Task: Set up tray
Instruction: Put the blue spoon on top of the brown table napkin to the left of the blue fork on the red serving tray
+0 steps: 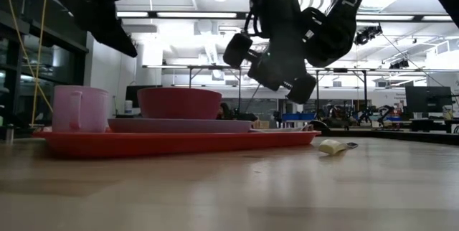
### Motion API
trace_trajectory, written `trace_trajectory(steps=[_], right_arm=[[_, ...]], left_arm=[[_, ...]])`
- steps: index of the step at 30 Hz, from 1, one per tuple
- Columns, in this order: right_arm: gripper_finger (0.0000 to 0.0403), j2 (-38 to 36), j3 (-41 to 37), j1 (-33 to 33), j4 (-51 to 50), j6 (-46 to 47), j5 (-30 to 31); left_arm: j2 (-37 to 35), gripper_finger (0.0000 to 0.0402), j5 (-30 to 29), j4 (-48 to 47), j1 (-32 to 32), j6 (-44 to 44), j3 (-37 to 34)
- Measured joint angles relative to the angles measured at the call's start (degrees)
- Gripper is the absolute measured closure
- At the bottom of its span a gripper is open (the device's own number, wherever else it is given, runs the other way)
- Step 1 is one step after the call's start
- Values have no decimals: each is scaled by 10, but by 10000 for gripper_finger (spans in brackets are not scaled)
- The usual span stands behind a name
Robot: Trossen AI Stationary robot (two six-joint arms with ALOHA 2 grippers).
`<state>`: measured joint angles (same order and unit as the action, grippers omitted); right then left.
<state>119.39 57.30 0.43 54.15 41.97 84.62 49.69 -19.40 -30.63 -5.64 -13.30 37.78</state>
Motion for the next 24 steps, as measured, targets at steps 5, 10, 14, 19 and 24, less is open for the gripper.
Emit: trace_trajectory(steps=[5,10,14,19,24], right_arm=[[403,0,0,-1,-52,53,-48],[403,0,0,0,-53,56,-50],[403,0,0,-1,-61,65,-83],[403,0,0,-1,-119,126,-148],[403,0,0,-1,-127,145,-160]], left_arm=[[0,222,16,0,0,0,0],[0,222,21,-9,0,0,0],[0,222,21,-10,0,0,0],[0,222,20,-9,0,6,0],[0,222,20,-9,0,11,0]])
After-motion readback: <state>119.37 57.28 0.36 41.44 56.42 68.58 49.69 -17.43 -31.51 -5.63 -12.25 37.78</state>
